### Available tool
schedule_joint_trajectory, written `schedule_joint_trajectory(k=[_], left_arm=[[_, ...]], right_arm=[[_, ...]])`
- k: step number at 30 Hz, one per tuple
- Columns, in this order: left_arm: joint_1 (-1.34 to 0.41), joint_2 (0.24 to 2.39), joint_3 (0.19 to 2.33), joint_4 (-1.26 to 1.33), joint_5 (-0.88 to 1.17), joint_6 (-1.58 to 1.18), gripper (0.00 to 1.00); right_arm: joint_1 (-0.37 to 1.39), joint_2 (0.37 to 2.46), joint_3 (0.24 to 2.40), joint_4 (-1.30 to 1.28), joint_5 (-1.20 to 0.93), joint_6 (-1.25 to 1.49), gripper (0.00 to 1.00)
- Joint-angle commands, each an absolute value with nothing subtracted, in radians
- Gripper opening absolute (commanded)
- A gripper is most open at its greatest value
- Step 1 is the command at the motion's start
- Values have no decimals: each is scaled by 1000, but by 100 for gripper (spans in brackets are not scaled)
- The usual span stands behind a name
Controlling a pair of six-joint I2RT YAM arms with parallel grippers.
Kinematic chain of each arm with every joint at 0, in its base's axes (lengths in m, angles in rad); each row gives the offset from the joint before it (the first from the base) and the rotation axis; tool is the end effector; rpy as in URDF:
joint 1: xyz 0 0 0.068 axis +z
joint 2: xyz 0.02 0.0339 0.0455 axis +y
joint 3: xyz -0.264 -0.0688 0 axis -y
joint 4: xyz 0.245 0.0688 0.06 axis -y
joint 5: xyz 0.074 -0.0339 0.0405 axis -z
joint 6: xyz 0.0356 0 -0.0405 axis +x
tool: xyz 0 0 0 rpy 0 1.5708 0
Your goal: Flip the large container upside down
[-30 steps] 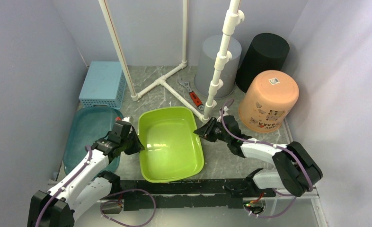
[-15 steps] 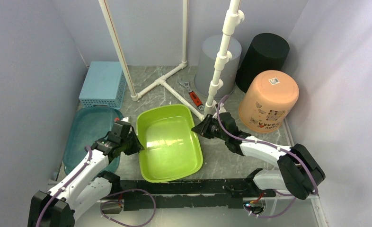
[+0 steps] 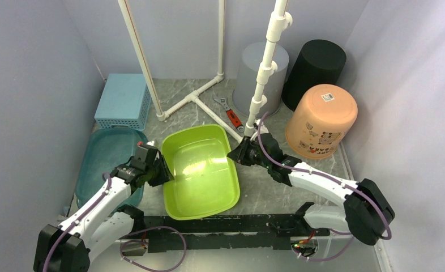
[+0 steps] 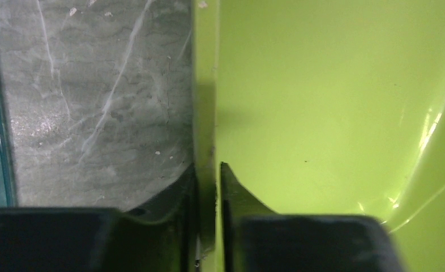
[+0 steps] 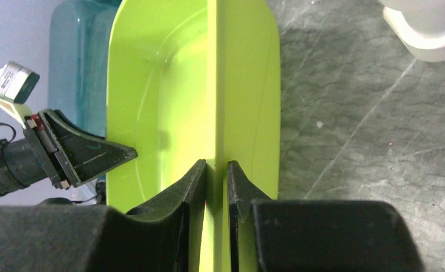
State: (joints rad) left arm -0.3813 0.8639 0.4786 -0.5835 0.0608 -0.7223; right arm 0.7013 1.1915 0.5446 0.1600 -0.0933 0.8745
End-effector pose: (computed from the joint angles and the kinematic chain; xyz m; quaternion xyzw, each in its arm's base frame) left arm 0.1478 -0.0616 0.1875 -0.1531 0.9423 -0.1801 0.2371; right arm 0.1893 0.1642 0.2077 0.0501 0.8546 0.3934 0.3351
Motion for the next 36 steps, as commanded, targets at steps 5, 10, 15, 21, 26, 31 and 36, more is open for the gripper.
schedule_joint_trajectory(k=[5,10,15,21,26,31,36], left_arm=[[-403,862,606,-592,118,-721,62],[-404,847,688,-663,70,-682,78],[-403,855,775,-738,24,-620,88],[-403,872,853,-840,-82,-568,92],[-403,858,840,-822,-69,-574,94],[-403,863,860,-848,-94,-583,94],[-403,858,897,-862,-156,-553,94]], right_arm=[[863,1115,772,-127,86,785,0],[902,1109,871,-273,209,708,0],[924,1141,957,-362,255,654,0],[949,1156,1027,-418,321,603,0],[948,1131,1040,-391,309,595,0],[955,1132,1105,-447,333,576,0],[959,1156,1190,-510,328,502,0]])
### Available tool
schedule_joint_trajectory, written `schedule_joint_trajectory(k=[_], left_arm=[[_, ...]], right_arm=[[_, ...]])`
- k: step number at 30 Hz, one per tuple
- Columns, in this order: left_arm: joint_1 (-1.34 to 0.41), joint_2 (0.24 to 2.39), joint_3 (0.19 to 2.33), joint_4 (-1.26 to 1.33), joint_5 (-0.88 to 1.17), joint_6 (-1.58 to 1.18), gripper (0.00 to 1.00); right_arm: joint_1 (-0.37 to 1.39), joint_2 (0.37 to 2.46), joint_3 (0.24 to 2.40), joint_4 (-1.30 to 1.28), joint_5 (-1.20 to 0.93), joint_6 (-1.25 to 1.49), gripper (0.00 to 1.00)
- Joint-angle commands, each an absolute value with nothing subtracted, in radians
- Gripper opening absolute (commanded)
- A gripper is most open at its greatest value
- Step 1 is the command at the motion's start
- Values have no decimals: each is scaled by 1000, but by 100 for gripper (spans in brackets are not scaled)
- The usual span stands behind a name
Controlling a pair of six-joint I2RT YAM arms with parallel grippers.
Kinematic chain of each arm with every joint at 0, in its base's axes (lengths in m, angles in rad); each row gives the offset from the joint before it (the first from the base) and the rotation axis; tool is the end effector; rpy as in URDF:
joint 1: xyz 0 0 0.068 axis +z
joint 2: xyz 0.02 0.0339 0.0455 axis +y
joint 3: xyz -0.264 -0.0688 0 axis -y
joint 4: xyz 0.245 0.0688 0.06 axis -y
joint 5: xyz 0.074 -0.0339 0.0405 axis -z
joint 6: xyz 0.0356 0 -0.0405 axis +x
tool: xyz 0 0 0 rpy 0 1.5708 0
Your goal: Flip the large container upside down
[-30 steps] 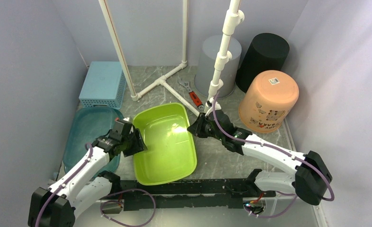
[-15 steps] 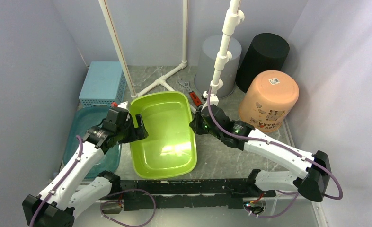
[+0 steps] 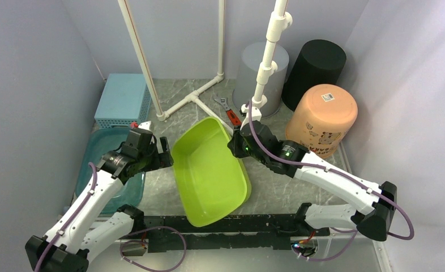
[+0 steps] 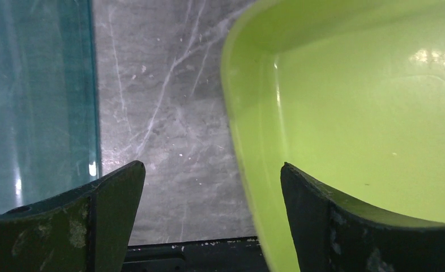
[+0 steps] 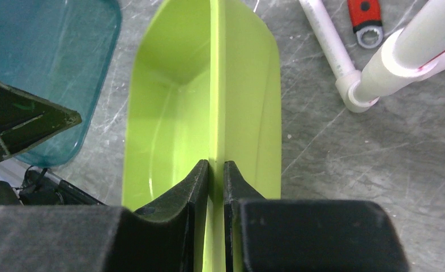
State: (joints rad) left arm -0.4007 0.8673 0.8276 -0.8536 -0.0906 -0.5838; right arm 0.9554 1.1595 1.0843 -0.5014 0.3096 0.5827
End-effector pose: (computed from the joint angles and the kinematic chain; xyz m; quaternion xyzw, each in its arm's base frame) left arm 0.1532 -0.0614 0.2798 -0.1011 0.9369 -0.1193 0.3127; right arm 0.1553 0.2009 0.3381 -0.0886 0.8670 0.2303 0.4328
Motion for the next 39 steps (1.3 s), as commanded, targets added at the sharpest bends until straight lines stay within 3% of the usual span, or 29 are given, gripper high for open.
schedule_joint_trajectory(k=[1,10,18,39], left_arm=[[-403,863,907,-869,-166,-546,94],[-351,938,1008,-931,-237,-492,94],[-205,982,1115,-964,-126,-485,94],[-17,1019,1230,-1046,-91,-462,94]], right_arm=[[960,1167,1208,-523,313,488,0],[1076,1351,1438,-696,448,312,0],[1186,1416,1553,-662,559,94,0],[1545,1559,1441,-450,880,-388,0]])
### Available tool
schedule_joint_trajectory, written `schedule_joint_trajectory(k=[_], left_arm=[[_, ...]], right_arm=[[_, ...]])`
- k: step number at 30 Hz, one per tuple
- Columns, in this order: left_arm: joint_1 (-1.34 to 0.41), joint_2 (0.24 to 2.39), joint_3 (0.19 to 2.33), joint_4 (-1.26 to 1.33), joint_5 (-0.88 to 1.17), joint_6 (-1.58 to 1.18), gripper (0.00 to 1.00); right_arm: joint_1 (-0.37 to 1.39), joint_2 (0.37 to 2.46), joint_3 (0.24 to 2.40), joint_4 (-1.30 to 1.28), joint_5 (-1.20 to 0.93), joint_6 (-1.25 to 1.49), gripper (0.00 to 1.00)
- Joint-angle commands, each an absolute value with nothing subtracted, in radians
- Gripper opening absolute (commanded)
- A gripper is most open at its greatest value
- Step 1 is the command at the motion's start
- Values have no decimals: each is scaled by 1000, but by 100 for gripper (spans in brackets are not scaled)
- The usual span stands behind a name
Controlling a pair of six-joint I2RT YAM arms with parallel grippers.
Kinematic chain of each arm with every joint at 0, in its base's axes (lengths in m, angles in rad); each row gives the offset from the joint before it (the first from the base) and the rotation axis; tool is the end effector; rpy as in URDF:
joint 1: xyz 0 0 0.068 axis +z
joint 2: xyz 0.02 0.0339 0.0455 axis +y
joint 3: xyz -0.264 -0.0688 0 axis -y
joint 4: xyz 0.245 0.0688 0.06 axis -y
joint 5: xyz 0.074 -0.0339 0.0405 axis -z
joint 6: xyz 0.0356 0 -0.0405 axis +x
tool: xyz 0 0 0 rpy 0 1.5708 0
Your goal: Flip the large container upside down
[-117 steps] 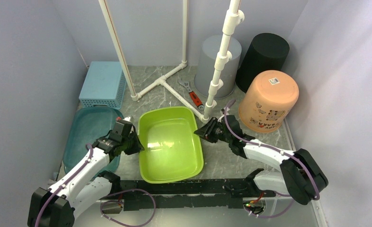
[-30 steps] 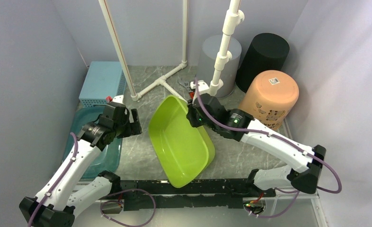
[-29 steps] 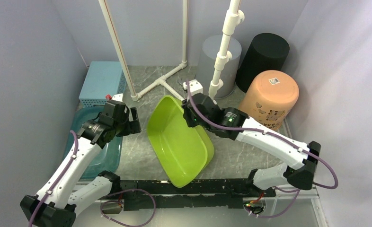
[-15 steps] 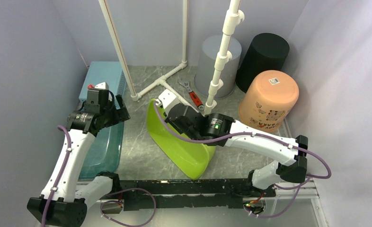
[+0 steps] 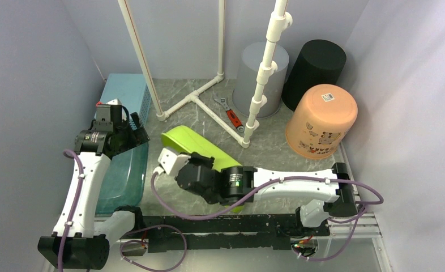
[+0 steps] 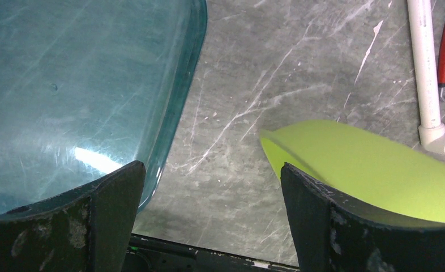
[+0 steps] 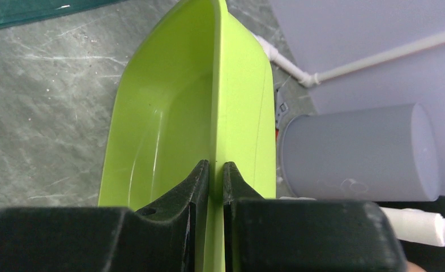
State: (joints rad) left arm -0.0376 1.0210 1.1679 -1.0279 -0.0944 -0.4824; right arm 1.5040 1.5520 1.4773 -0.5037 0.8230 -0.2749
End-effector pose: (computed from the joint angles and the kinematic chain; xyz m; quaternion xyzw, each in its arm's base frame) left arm 0.1853 -0.0036 0.3494 -0.2229 0.9134 -0.0439 0.3378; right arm 0.0491 0.3436 0.3653 -0.5061 0.6556 -0.0358 0.5593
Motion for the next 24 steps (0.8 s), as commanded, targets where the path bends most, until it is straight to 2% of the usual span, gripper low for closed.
schedule_joint_trajectory(k=[1,8,24], left_arm=[[-12,1019,1237,-1050,-101,-460,94],[-3,1009,1251,-1062,-130,-450,94],[23,1018,1237,-1033,-84,-445,94]], right_arm=[[1558,1552,1422,-421,876,-406,0],[1650,1494,1205,-204,824,-599,0],[1720,1471,921,-7,824,-554,0]])
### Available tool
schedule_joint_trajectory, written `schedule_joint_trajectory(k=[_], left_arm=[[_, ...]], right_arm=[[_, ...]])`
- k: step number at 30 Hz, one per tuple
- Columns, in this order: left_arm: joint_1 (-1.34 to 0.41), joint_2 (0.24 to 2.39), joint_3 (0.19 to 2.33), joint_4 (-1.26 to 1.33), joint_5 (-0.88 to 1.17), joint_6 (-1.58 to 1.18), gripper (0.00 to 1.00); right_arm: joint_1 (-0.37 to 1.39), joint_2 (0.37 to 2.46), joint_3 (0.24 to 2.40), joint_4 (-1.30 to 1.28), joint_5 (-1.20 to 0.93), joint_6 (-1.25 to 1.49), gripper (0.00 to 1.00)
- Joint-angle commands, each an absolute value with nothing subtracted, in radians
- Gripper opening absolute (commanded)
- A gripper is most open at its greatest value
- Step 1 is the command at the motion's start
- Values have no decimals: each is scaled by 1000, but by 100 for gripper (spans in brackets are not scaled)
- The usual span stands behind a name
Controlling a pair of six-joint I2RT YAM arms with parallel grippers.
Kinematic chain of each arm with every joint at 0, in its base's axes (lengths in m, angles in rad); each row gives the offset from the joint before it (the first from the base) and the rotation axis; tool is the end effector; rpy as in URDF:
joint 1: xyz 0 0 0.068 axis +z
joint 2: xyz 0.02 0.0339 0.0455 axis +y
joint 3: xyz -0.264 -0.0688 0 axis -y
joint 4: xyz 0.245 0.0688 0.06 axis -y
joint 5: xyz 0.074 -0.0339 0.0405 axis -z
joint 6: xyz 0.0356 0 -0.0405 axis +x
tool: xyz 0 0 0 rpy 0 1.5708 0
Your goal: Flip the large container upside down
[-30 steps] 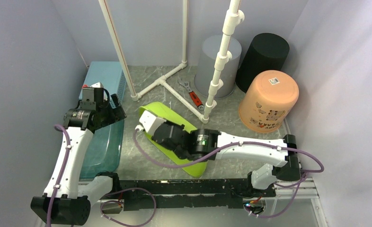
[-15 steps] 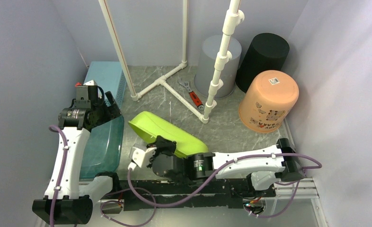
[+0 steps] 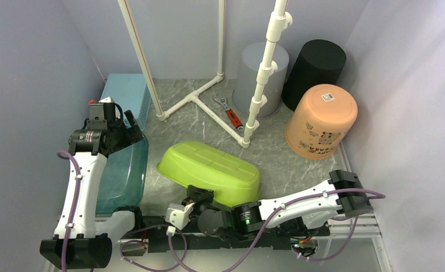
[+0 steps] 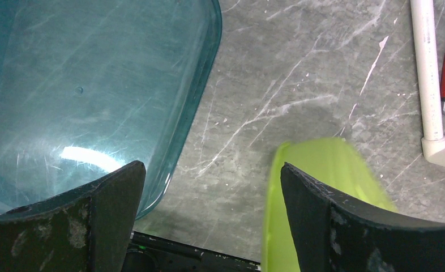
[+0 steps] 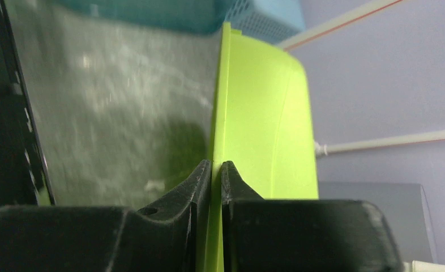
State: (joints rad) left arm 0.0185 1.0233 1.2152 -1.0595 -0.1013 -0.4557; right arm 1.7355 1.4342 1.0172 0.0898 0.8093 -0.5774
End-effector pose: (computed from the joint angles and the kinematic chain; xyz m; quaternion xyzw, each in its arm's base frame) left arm 0.1823 0.0070 0.3611 -0.2372 0.9073 -0.0282 0.3461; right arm -0.0280 0.3255 0.2990 -0.5916 0.5107 0.0252 0.6233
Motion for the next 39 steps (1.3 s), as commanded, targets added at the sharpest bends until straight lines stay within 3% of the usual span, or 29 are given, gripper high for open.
schedule_joint_trajectory(k=[1,13,26,36,39], left_arm=[[23,1019,1236,-1033,-86,-443,94],[25,1005,1237,-1044,-121,-417,94],[26,1001,1253,-1051,-101,-398,94],[28,984,1220,-1046,-60,-399,94],[27,983,1214,-1046,-49,-400,94]], right_arm=[[1719,1472,915,-5,817,-554,0],[1744,1479,846,164,766,-676,0],[1852,1705,780,573,760,-851,0],[1842,1802,683,733,753,-813,0],[1844,1797,707,695,783,-739,10]])
